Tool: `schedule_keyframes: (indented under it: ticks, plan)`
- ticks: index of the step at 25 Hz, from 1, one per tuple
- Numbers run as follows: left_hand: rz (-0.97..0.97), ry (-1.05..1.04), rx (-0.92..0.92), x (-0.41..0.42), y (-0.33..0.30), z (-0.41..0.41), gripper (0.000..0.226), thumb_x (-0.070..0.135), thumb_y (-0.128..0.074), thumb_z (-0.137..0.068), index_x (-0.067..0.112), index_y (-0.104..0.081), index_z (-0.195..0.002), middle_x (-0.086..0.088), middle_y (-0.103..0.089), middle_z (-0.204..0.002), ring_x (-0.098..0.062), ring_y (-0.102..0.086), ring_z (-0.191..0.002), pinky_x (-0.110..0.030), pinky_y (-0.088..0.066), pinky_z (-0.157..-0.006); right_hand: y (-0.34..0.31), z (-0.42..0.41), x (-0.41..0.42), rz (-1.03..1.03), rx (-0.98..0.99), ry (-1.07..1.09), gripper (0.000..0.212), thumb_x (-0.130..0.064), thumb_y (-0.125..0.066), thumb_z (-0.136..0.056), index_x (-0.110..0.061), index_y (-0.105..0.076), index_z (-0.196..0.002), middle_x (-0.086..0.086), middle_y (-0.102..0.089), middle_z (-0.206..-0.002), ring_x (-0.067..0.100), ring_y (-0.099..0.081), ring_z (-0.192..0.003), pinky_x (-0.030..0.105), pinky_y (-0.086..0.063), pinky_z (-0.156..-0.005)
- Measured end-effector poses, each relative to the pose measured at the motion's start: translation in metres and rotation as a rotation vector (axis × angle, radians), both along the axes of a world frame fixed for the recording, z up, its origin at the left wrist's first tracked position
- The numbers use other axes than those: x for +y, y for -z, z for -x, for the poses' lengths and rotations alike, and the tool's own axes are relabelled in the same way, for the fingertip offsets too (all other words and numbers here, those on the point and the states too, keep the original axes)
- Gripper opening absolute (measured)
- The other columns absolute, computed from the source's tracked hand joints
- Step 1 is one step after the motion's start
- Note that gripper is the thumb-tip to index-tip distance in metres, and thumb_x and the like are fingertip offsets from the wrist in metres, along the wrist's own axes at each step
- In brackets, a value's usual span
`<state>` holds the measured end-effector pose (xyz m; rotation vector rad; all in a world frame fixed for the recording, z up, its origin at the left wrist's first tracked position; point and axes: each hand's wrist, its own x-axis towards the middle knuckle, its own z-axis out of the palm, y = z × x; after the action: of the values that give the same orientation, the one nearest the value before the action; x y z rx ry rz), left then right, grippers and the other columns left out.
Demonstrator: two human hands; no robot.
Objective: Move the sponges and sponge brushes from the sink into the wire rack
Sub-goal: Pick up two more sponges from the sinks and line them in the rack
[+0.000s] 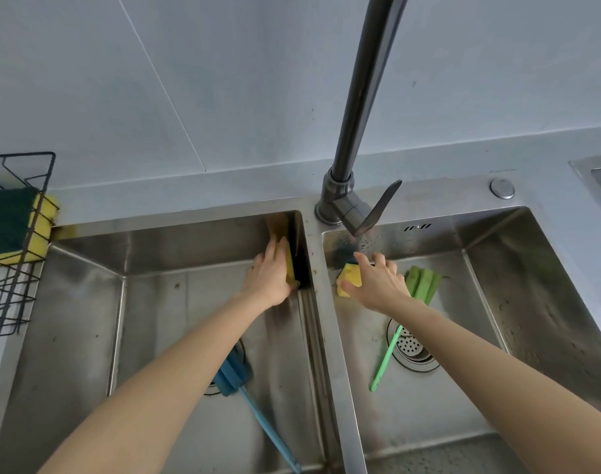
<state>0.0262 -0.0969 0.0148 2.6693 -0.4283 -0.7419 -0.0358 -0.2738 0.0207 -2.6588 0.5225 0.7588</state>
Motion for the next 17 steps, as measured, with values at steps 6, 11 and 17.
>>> schedule_keyframes:
  ticks: [6,11,17]
  plan:
    - [0.018,-0.022,-0.009,-0.003,0.010,-0.002,0.089,0.022,-0.065,-0.079,0.015,-0.003,-0.143,-0.014,-0.009,-0.153,-0.041,-0.029,-0.131,-0.050,-0.036,-0.104,0.010,-0.005,0.007,-0.013,0.080,0.180,0.060,-0.051,-0.032,-0.090,-0.014,-0.027,-0.137,0.020,-0.025,-0.145,0.043,-0.032,-0.126,0.048,-0.035,-0.098]
    - [0.000,-0.097,-0.039,0.006,0.008,0.003,0.090,0.023,-0.066,-0.078,0.015,-0.004,-0.143,-0.020,-0.021,-0.141,-0.040,-0.039,-0.119,-0.045,-0.045,-0.096,0.011,0.002,0.012,-0.069,0.130,0.346,0.050,-0.038,-0.040,-0.089,-0.009,-0.032,-0.128,0.022,-0.027,-0.133,0.042,-0.037,-0.118,0.042,-0.038,-0.089]
    - [0.032,-0.242,0.042,0.037,0.000,0.020,0.083,0.025,-0.068,-0.075,0.009,-0.018,-0.138,-0.019,-0.028,-0.136,-0.039,-0.030,-0.125,-0.043,-0.036,-0.101,0.008,0.025,0.019,-0.132,0.105,0.465,0.057,-0.049,-0.049,-0.083,-0.012,-0.032,-0.125,0.020,-0.030,-0.128,0.039,-0.035,-0.117,0.044,-0.033,-0.099]
